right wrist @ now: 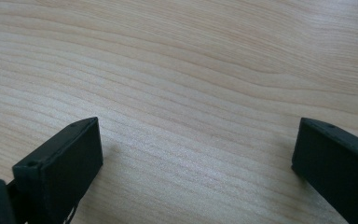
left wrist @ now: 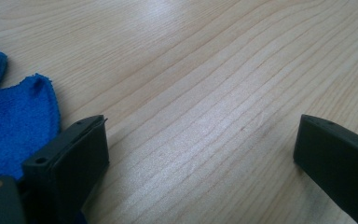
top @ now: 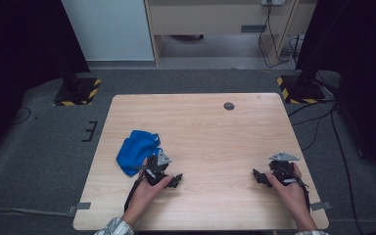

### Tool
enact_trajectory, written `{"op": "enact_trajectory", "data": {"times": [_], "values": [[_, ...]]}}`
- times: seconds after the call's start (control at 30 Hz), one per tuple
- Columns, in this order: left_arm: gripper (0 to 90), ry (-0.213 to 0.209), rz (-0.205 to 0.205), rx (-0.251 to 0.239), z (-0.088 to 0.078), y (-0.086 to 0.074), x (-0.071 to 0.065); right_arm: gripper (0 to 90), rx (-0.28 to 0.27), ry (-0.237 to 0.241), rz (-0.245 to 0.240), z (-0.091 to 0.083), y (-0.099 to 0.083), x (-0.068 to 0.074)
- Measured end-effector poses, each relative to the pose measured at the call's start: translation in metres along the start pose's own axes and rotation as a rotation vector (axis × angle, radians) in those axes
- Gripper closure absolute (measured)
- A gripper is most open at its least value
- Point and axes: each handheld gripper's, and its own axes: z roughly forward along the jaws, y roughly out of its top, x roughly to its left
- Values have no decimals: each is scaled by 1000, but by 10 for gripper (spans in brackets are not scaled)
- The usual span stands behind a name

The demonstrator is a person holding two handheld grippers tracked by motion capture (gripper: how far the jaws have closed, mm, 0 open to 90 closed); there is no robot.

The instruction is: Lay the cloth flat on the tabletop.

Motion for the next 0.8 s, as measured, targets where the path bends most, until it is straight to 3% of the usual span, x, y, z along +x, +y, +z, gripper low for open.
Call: {"op": "enact_trajectory", "data": {"times": [0.47, 0.63, 0.7, 0.8], "values": [[47, -19, 8, -17, -5, 1, -1, 13, 2, 6, -8, 1, 1, 1], [61, 9, -13, -108, -26, 8, 6, 13, 2, 6, -8, 1, 1, 1], [69, 50, -18, -131, -34, 8, 14, 13, 2, 5, -9, 1, 1, 1], [76, 97, -66, -164, -46, 5, 31, 13, 0, 3, -7, 1, 1, 1]]}}
